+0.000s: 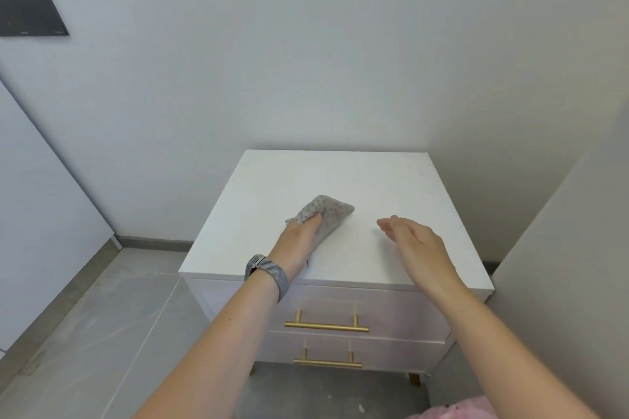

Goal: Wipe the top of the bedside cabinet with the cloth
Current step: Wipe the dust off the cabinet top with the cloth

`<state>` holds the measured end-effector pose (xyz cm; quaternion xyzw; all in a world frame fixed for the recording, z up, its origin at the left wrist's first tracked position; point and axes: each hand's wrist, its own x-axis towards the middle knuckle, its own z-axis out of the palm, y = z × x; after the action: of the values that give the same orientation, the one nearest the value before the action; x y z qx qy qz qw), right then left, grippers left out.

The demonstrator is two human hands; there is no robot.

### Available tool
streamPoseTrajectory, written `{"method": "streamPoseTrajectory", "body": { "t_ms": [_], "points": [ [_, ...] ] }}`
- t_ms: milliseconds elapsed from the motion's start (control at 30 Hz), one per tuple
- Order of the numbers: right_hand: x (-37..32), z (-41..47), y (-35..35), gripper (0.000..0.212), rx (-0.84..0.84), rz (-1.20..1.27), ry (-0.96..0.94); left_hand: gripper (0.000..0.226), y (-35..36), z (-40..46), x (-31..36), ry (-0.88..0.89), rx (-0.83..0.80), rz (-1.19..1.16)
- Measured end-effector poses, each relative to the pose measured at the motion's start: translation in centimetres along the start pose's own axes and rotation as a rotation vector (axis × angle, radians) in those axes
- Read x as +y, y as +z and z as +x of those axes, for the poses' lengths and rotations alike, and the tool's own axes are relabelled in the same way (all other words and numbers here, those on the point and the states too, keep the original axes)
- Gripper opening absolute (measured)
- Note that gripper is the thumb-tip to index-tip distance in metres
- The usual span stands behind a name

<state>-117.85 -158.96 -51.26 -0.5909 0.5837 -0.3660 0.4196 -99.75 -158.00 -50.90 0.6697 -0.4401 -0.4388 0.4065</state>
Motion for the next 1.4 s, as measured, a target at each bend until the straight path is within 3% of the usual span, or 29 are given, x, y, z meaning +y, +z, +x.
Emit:
{"method": "streamPoseTrajectory", "body": {
  "t_ms": [133, 300, 367, 467, 633, 733, 967, 1167, 1300, 1400],
  "points": [
    [0.7, 0.6, -0.5, 0.042, 0.039, 0.031, 0.028, 0.027, -0.1, 0.1, 0.3, 0.09, -0.062, -0.141],
    [1.0, 1.4, -0.2, 0.042, 0.057, 0.083, 0.03, 0.022, -4.6, 0.4, 1.2, 0.136, 0.122, -0.351],
    [0.8, 1.7, 0.4, 0.042, 0.04, 0.099, 0.006, 0.023, -6.5, 0.2, 0.6, 0.163, 0.199, -0.324],
    [0.4, 2.1, 1.5, 0.04, 0.022, 0.141, -0.034, 0.032, -8.0, -0.6, -0.3, 0.245, 0.27, -0.062],
    [0.4, 2.2, 2.2, 0.039, 0.003, 0.172, -0.062, 0.036, -8.4, 0.3, -3.6, 0.296, 0.113, 0.328],
    [0.5, 2.3, 2.3, 0.04, -0.003, 0.18, -0.055, 0.062, -6.8, 2.4, -5.1, 0.263, 0.081, 0.479],
    [0.4, 2.5, 1.9, 0.04, 0.02, 0.209, -0.054, 0.069, -0.6, 3.1, -2.8, 0.268, -0.092, 0.49],
    [0.4, 2.7, 1.8, 0.038, 0.033, 0.211, -0.058, 0.033, 0.9, 1.5, -0.1, 0.252, -0.256, 0.186],
    [0.5, 2.7, 1.4, 0.04, 0.042, 0.221, -0.057, 0.016, -2.7, 1.4, 1.7, 0.218, 0.083, -0.224],
    [0.4, 2.7, 1.3, 0.041, 0.055, 0.235, -0.057, 0.017, -6.1, 0.8, 1.6, 0.248, 0.231, -0.22]
  ]
}}
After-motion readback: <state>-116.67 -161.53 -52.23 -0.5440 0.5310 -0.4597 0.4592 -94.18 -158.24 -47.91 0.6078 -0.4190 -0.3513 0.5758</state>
